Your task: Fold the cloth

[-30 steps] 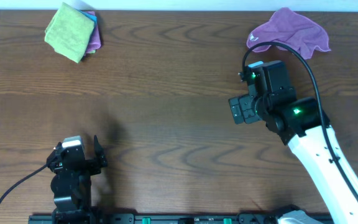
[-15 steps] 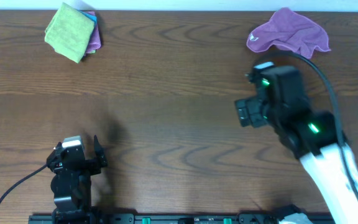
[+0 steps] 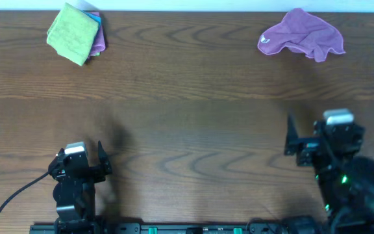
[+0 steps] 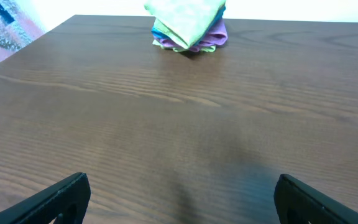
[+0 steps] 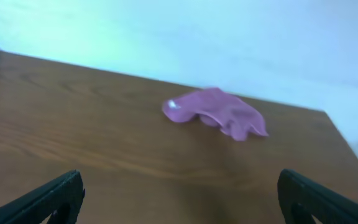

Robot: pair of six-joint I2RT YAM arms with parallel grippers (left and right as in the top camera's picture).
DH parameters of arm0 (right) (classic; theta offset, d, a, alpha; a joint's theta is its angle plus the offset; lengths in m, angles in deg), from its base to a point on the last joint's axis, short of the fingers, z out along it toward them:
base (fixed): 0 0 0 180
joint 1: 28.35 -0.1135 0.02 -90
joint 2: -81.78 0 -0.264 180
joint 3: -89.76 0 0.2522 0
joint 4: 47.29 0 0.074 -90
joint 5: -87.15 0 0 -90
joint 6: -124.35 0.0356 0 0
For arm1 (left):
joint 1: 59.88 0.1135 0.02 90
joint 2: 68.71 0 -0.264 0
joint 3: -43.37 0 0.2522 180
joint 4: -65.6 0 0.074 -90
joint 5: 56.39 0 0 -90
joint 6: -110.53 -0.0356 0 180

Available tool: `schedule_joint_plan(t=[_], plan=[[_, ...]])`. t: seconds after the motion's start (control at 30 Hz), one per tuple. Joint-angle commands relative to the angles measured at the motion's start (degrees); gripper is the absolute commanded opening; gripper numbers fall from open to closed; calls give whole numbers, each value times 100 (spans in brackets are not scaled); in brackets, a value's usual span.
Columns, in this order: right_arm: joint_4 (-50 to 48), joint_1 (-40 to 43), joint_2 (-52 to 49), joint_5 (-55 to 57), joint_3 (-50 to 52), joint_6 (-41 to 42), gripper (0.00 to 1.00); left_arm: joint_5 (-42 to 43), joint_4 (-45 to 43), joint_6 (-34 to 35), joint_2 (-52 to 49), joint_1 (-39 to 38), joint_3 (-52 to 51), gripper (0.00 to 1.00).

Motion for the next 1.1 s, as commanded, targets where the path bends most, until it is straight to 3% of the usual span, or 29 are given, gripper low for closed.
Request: schedule_joint_plan(t=[0.0,0.33,0.67,1.07], plan=[[-299,-46,557,-662,752,-61,99,-118,13,-76,44,28,-122,96],[-1163,74,2006,-1001,2691,-59,99,-118,13,-76,44,28,-122,95],[-1187,229,2546,-1010,3447,-59,99,-118,13,-76,44,28,-122,95],[-1182,304,2544,-997,3604,-61,99,-118,13,-76,44,28,-122,95]])
